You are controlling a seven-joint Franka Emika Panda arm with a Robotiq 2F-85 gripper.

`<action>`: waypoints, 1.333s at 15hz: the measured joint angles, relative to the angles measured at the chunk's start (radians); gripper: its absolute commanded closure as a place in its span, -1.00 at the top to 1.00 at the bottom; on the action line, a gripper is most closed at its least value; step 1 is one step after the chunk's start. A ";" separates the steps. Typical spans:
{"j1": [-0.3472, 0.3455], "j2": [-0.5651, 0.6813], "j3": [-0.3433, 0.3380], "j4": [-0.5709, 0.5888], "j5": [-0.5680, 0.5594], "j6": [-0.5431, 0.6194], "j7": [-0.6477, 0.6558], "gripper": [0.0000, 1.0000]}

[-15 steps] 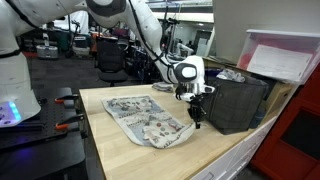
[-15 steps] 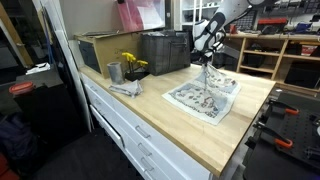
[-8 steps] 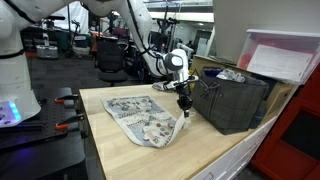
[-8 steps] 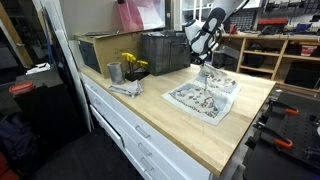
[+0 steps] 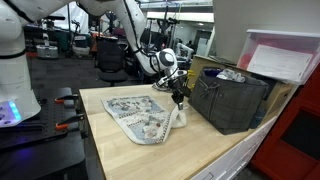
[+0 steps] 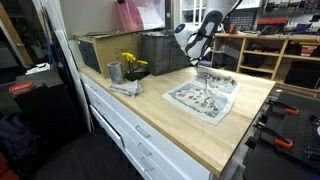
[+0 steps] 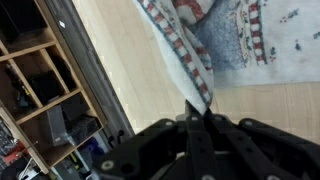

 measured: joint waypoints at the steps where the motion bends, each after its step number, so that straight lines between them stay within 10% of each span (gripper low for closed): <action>1: 0.017 0.000 -0.007 -0.001 -0.011 -0.001 0.026 -0.98; 14: 0.134 -0.031 -0.007 -0.068 -0.200 -0.035 0.236 -0.98; 20: 0.120 -0.091 0.114 -0.085 -0.223 -0.099 0.245 -0.98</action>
